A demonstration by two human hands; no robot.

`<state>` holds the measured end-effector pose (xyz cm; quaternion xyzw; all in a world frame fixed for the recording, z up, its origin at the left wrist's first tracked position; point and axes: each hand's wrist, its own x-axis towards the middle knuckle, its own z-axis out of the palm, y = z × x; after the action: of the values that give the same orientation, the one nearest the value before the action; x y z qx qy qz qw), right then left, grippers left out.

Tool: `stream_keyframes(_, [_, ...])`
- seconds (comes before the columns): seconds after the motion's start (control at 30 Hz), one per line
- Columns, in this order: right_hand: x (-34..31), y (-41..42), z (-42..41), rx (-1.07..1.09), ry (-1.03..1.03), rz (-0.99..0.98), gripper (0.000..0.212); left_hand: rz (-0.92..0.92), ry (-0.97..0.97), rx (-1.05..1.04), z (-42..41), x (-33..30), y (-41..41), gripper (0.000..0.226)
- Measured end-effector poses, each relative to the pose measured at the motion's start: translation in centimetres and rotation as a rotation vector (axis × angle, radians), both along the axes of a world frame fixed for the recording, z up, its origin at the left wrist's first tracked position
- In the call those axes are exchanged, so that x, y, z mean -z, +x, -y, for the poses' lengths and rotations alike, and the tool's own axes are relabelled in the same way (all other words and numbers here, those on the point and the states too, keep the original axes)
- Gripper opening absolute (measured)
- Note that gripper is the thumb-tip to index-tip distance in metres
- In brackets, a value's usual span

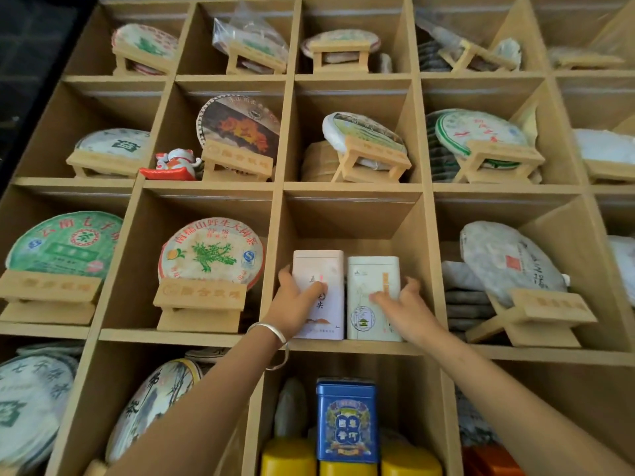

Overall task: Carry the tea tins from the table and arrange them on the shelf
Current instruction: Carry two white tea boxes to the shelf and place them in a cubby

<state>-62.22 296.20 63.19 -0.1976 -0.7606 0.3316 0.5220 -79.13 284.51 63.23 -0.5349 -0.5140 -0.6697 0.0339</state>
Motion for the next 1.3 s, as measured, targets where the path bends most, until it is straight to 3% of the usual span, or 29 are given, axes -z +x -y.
stream_keyframes(0.07, [1.9, 0.5, 0.3, 0.143, 0.104, 0.090, 0.076, -0.042, -0.003, -0.011, 0.0, 1.0, 0.0, 0.077])
stream_keyframes(0.17, [3.3, 1.3, 0.5, 0.319, 0.254, 0.204, 0.052, -0.133, -0.016, -0.122, 0.0, 2.1, 0.1, 0.067])
stream_keyframes(0.27, [2.8, 1.9, 0.3, 0.271, 0.230, 0.235, 0.042, -0.184, -0.035, -0.190, 0.1, 2.1, 0.3, 0.066])
stream_keyframes(0.83, [1.9, 2.5, -0.7, 0.164, 0.172, 0.215, 0.035, -0.219, -0.091, -0.379, -0.4, 2.1, 0.4, 0.073])
stream_keyframes(1.3, [2.0, 2.7, -0.5, 0.154, 0.164, 0.205, 0.034, -0.229, -0.121, -0.386, -0.6, 1.8, 0.0, 0.077])
